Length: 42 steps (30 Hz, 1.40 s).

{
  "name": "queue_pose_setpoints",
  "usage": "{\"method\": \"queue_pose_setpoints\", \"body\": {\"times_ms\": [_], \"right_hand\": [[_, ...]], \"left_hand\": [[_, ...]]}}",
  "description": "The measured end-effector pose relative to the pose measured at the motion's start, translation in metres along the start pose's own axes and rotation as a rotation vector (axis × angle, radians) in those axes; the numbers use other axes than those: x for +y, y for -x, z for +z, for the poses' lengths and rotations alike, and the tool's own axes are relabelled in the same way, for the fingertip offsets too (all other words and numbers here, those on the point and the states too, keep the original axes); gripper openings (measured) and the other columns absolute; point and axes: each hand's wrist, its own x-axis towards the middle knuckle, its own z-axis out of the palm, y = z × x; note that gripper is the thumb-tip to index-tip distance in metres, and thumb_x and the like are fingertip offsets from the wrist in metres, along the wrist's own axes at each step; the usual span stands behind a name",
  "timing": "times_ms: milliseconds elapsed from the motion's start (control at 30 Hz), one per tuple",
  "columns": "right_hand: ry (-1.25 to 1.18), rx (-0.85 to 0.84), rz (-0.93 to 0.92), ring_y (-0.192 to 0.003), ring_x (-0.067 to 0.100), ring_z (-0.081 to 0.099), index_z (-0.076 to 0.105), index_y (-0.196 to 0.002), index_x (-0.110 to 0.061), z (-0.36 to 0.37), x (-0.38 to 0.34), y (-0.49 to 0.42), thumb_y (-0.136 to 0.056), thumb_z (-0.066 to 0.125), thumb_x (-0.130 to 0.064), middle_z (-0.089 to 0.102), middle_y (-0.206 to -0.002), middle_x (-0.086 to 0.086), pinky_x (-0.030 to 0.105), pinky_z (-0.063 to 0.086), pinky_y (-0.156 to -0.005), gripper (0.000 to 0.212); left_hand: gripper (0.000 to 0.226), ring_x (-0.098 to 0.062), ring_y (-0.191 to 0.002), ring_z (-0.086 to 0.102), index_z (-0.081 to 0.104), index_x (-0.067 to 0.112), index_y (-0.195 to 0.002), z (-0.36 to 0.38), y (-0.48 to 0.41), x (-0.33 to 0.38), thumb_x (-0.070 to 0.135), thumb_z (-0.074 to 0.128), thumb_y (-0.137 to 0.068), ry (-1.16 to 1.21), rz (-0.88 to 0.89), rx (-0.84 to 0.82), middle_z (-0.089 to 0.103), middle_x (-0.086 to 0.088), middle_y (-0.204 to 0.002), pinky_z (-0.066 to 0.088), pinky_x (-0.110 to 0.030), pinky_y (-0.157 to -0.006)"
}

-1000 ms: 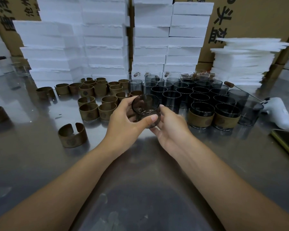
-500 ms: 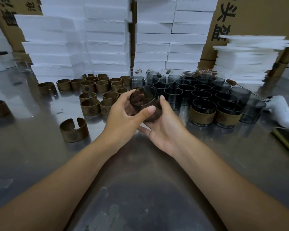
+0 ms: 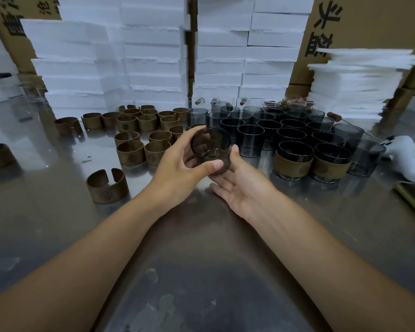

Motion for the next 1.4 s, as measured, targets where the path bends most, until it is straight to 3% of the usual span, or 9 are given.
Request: {"method": "queue_pose_setpoints", "body": {"times_ms": [167,267,433,600,800,933,1033,1233,1400], "right_hand": [[0.030,0.037,-0.145,-0.099,0.019,0.066,0.062,-0.119,-0.007,-0.002,-0.005,-0.001,-0.096,0.054,-0.027,0.070,-0.111,0.008,0.032,0.047,-0.092,0.031],[0.018,-0.014,-0.198,-0.087,0.015,0.064,0.063,-0.117,-0.008,-0.002,-0.006,0.001,-0.099,0.049,-0.021,0.070,-0.103,0.007,0.034,0.049,-0.096,0.027],[-0.066,-0.104,-0.209,-0.098,0.019,0.062,0.057,-0.125,-0.008,0.002,-0.006,0.003,-0.103,0.036,-0.017,0.065,-0.117,0.013,0.033,0.050,-0.089,0.032],[-0.131,-0.191,-0.153,-0.120,0.026,0.057,0.053,-0.132,-0.007,0.006,-0.006,0.005,-0.102,0.037,-0.031,0.062,-0.128,0.014,0.044,0.042,-0.106,0.041],[-0.102,-0.288,-0.106,-0.121,0.019,0.056,0.053,-0.134,-0.015,0.004,-0.005,0.006,-0.100,0.036,-0.042,0.065,-0.124,0.005,0.046,0.034,-0.111,0.047],[-0.083,-0.327,-0.067,-0.113,0.016,0.059,0.055,-0.133,-0.016,0.002,-0.005,0.006,-0.099,0.035,-0.046,0.066,-0.120,0.004,0.047,0.036,-0.110,0.050],[-0.038,-0.334,-0.030,-0.112,0.016,0.060,0.057,-0.131,-0.017,0.001,-0.004,0.005,-0.098,0.033,-0.051,0.065,-0.124,0.004,0.047,0.034,-0.109,0.053],[0.089,-0.271,0.057,-0.082,0.012,0.070,0.056,-0.129,-0.016,-0.002,-0.004,0.003,-0.094,0.033,-0.061,0.071,-0.108,0.006,0.040,0.046,-0.087,0.061],[0.109,-0.100,0.065,-0.070,0.013,0.069,0.056,-0.125,-0.011,-0.002,-0.002,0.004,-0.094,0.041,-0.054,0.071,-0.102,0.010,0.033,0.054,-0.063,0.054]], "left_hand": [[0.060,0.002,-0.109,0.059,0.047,0.018,-0.128,0.000,0.000,0.000,0.001,0.072,-0.076,0.011,-0.007,0.016,0.061,0.004,-0.120,0.044,-0.010,-0.087],[0.057,0.003,-0.108,0.060,0.049,0.019,-0.125,0.001,0.001,0.003,0.001,0.072,-0.077,0.013,-0.004,0.019,0.062,0.005,-0.117,0.044,-0.010,-0.087],[0.046,0.007,-0.102,0.061,0.053,0.025,-0.116,0.004,0.003,0.007,0.003,0.070,-0.080,0.013,-0.007,0.028,0.063,0.010,-0.111,0.045,-0.008,-0.082],[0.043,0.007,-0.100,0.062,0.052,0.019,-0.121,0.007,0.003,0.010,0.007,0.067,-0.083,0.061,-0.024,0.047,0.062,0.008,-0.114,0.045,-0.008,-0.082],[0.056,0.005,-0.105,0.061,0.044,0.014,-0.136,0.006,0.004,0.016,0.010,0.066,-0.084,0.064,-0.040,0.056,0.060,0.006,-0.123,0.047,-0.009,-0.083],[0.063,-0.012,-0.111,0.062,0.039,0.014,-0.141,0.005,0.005,0.018,0.012,0.067,-0.084,0.043,-0.048,0.063,0.059,-0.001,-0.129,0.049,-0.023,-0.096],[0.067,-0.008,-0.116,0.058,0.037,0.013,-0.144,0.003,0.005,0.019,0.009,0.067,-0.084,0.038,-0.042,0.070,0.057,0.000,-0.132,0.046,-0.021,-0.099],[0.068,0.007,-0.110,0.056,0.037,0.013,-0.142,0.000,0.004,0.014,0.002,0.067,-0.082,0.026,-0.034,0.067,0.056,0.007,-0.125,0.046,-0.009,-0.087],[0.071,-0.004,-0.117,0.054,0.038,0.011,-0.141,0.000,0.002,0.005,-0.003,0.069,-0.079,-0.020,-0.019,0.039,0.055,-0.001,-0.129,0.044,-0.010,-0.089]]}}
